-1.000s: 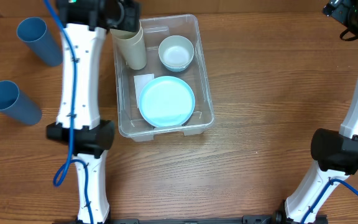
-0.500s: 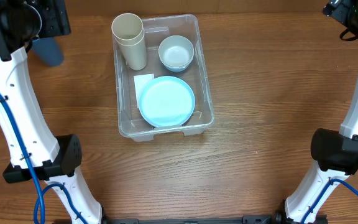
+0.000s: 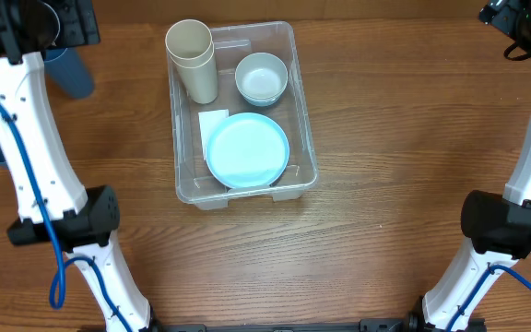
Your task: Pack container
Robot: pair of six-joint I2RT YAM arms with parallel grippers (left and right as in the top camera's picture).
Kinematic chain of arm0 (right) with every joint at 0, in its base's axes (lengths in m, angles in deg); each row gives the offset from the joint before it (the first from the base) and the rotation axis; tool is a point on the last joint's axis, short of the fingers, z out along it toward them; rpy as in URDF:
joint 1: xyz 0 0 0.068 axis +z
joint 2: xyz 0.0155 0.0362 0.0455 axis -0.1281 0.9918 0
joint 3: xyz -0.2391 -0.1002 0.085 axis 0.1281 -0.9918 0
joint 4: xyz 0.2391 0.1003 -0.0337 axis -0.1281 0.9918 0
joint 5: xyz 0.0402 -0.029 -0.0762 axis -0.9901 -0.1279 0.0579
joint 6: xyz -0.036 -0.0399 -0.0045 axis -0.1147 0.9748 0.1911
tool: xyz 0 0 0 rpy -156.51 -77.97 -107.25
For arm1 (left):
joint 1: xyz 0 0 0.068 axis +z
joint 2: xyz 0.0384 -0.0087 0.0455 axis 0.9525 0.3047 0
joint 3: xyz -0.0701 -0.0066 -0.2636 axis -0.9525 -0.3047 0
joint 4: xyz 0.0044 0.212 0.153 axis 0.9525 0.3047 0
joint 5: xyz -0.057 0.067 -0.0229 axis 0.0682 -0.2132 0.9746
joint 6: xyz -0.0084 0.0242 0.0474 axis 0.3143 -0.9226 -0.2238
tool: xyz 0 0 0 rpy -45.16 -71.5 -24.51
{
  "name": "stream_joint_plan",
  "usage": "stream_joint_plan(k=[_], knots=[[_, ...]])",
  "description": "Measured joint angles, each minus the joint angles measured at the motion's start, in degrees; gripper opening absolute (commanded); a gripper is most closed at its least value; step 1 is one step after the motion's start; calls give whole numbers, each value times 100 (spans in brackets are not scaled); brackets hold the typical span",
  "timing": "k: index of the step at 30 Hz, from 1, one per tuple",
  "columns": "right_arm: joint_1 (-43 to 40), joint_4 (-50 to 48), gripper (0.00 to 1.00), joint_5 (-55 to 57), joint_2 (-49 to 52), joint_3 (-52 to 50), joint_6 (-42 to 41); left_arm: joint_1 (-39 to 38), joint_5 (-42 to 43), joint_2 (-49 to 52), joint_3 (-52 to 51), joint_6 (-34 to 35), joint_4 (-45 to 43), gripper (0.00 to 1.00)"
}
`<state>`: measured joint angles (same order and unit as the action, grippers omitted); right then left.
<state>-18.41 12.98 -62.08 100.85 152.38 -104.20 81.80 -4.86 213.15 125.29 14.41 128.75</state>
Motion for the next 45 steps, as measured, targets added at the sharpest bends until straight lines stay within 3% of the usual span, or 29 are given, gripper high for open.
stream_joint_plan(k=[10, 17, 23, 26, 27, 28, 30, 32, 45], knots=[[0, 0, 100, 0, 0, 0, 0, 505, 63, 1770, -105, -597, -1207, 95], [0, 0, 100, 2, 0, 0, 0, 612, 229, 2011, -114, -901, -1919, 80], [0, 2, 100, 0, 0, 0, 0, 627, 273, 2302, -114, -988, -1980, 77], [0, -2, 100, 0, 0, 0, 0, 627, 273, 2492, -114, -988, -1950, 63], [0, 0, 100, 0, 0, 0, 2, 627, 275, 2531, -114, -986, -1947, 44], [0, -2, 100, 0, 0, 0, 0, 627, 278, 2559, -114, -1029, -1947, 31], [0, 0, 100, 2, 0, 0, 2, 627, 280, 2575, -114, -1005, -1950, 14], [0, -2, 100, 4, 0, 0, 0, 627, 275, 2575, -114, -1010, -1952, 5], [0, 0, 100, 0, 0, 0, 0, 625, 315, 2492, -83, -673, -1631, 4]])
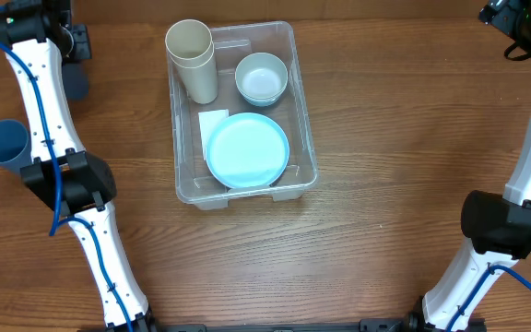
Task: Pack container
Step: 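Carry the blue cup into the bin beside the cream cups and release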
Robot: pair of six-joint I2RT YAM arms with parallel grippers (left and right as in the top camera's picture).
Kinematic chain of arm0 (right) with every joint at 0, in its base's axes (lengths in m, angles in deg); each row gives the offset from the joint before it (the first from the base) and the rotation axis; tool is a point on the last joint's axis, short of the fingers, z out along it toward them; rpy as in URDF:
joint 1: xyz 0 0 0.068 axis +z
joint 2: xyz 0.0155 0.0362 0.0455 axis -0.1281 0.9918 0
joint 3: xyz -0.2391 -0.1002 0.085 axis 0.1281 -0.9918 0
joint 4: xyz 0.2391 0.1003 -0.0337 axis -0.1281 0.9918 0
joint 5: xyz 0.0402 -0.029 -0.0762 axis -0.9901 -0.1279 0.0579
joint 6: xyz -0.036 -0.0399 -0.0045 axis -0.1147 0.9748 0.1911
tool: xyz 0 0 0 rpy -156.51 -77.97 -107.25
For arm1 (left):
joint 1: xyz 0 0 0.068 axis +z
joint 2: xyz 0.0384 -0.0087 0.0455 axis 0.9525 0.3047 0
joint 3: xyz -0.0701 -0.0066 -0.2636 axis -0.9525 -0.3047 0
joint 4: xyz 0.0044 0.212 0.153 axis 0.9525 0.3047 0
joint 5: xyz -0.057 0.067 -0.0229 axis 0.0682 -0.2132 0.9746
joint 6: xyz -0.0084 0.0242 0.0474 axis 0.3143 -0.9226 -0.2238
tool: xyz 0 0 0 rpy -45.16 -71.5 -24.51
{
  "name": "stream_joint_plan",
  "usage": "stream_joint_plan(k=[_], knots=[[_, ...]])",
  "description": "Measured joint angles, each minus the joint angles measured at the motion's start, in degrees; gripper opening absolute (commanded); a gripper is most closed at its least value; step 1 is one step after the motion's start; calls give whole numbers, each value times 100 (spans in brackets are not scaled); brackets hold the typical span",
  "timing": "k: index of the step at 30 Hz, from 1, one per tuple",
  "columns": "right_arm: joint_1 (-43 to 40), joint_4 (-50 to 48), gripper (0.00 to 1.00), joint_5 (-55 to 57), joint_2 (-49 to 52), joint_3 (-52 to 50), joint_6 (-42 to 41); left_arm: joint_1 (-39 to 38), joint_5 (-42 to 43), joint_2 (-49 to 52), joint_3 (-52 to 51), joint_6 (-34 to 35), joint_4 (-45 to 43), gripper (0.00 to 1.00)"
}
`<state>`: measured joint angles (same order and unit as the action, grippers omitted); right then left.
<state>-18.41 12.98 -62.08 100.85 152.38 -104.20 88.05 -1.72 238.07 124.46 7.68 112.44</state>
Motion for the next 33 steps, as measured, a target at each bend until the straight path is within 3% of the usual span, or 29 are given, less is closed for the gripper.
stream_joint_plan(k=[4, 8, 14, 24, 33], knots=[[0, -2, 100, 2, 0, 0, 0, -20, 2, -562, 7, 195, 479, 4], [0, -2, 100, 2, 0, 0, -2, -168, 66, -1869, 114, 326, 1047, 4], [0, 0, 100, 0, 0, 0, 0, -975, 555, -3233, 358, 407, 1908, 4], [0, -2, 100, 0, 0, 0, 0, -2835, 994, -3132, 310, 68, 2264, 4], [0, 0, 100, 2, 0, 0, 2, -3611, 935, -3132, -654, -162, 2260, 4]])
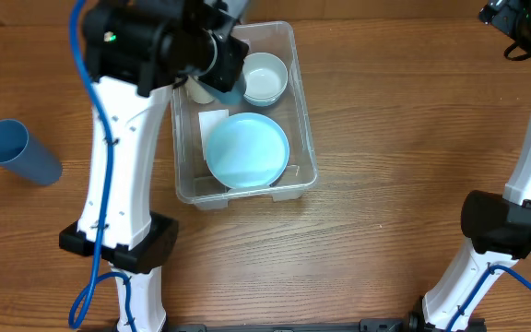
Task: Pack container
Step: 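Carry the blue cup into the bin beside the cream cups and release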
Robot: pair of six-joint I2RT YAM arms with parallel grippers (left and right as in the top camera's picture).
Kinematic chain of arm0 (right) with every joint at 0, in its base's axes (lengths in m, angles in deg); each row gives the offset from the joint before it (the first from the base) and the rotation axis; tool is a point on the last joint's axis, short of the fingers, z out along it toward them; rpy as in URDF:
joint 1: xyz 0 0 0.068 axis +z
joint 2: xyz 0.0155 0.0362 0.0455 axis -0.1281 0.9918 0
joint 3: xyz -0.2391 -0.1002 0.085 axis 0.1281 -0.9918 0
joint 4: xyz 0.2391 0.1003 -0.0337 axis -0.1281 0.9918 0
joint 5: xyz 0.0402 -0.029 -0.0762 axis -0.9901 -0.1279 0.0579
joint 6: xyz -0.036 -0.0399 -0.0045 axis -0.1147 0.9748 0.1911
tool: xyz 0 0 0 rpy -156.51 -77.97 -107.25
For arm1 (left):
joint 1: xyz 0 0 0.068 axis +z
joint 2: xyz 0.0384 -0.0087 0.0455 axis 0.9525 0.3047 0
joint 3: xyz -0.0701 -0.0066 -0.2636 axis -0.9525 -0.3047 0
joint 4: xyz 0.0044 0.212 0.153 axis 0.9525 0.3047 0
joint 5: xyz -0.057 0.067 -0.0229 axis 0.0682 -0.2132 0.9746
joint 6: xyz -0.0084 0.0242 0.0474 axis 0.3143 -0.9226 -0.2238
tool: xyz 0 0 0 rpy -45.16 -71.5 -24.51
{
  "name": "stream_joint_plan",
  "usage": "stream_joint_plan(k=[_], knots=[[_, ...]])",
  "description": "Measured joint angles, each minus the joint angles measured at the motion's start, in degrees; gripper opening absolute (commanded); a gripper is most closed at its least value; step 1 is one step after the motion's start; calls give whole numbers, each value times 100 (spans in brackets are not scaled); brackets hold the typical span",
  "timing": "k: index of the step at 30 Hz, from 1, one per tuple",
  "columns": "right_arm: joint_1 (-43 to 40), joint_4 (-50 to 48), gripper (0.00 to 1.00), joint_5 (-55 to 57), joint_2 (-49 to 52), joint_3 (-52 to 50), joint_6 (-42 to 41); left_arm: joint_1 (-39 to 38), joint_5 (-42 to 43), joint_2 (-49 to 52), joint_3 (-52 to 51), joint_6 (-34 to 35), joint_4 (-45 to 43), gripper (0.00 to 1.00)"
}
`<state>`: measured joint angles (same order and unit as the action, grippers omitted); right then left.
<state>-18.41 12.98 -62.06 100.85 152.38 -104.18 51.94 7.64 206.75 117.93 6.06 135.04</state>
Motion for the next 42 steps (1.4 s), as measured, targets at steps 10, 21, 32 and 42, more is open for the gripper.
stream_joint_plan(k=[10, 21, 32, 42], knots=[[0, 0, 100, -2, 0, 0, -4, 20, -863, 48, -2037, -22, -1054, 4], [0, 0, 100, 0, 0, 0, -2, 258, -1005, 57, -3722, -39, -2238, 4], [0, 0, 100, -2, 0, 0, -4, 472, -973, 57, -3862, -39, -2540, 4], [0, -2, 100, 0, 0, 0, -2, 507, -994, 57, -3875, -63, -2621, 40]])
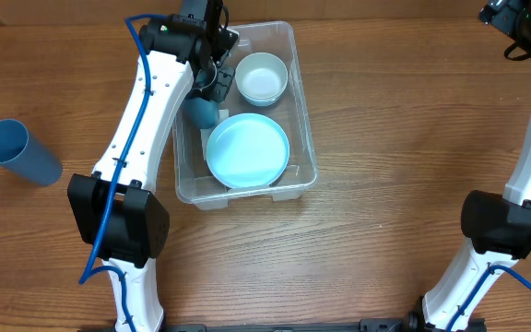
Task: Pack container
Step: 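Carry the blue cup into the bin beside the cream cups and release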
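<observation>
A clear plastic container [304,138] stands at the table's middle rear. It holds a light-blue plate [247,149], a pale bowl [262,77] and a white card partly under the plate. My left gripper [212,85] reaches down into the container's left side. It is shut on a blue cup [201,112] that sits low inside, next to the plate. The left arm hides the beige cups in the container's left rear. A second blue cup [18,153] lies on its side at the far left. My right gripper [507,17] is at the top right corner, its fingers not showing.
The left arm [141,120] slants from its base [118,221] at the lower left up to the container. The right arm stands along the right edge above its base [501,226]. Brown wooden table [395,184] lies all round.
My left gripper has come lower inside the container's left side. The blue cup it held near the bowl now sits low beside the plate. The right arm has not moved.
The left arm was at the far left rear near two blue cups. Then its gripper was at the rear one. Then that cup was held above the container, one cup staying on the table. Now the cup is down inside the container.
</observation>
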Robot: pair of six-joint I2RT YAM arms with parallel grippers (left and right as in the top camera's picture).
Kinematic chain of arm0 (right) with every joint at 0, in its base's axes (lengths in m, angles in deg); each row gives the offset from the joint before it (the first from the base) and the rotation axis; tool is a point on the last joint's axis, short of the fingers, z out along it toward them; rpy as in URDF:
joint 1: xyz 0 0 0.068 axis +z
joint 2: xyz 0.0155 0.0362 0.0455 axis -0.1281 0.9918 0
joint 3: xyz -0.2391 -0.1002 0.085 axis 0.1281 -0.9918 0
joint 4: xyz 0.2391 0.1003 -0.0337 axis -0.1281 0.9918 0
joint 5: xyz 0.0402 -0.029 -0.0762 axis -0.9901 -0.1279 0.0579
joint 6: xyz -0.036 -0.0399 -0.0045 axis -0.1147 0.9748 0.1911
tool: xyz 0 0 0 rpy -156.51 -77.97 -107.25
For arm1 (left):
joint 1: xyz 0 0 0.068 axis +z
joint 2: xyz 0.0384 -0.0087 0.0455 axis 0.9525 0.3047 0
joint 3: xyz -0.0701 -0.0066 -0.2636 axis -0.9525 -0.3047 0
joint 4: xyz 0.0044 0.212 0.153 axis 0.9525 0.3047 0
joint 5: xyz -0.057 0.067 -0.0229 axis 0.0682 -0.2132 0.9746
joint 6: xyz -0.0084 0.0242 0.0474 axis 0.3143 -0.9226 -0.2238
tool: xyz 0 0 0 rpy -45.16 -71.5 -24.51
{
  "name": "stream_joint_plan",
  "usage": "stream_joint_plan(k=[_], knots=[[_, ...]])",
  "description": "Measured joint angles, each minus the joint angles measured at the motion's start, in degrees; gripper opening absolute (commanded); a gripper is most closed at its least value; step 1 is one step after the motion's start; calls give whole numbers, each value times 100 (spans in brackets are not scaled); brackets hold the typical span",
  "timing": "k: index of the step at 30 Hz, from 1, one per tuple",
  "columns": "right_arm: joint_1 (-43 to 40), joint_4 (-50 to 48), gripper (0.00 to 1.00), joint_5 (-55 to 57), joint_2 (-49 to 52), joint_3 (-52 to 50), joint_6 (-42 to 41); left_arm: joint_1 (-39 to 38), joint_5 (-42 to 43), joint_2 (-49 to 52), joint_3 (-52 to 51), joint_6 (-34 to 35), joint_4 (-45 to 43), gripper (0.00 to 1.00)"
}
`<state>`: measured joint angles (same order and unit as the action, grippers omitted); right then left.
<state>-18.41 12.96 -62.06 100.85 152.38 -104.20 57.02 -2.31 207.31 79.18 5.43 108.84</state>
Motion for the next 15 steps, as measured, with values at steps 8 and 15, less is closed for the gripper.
stream_joint_plan(k=[8, 15], knots=[[0, 2, 100, 0, 0, 0, 0, 2, -35, 0, 0, 22, 13, 48], [0, 2, 100, -2, 0, 0, -2, 2, -4, 35, 951, 22, 326, 48]])
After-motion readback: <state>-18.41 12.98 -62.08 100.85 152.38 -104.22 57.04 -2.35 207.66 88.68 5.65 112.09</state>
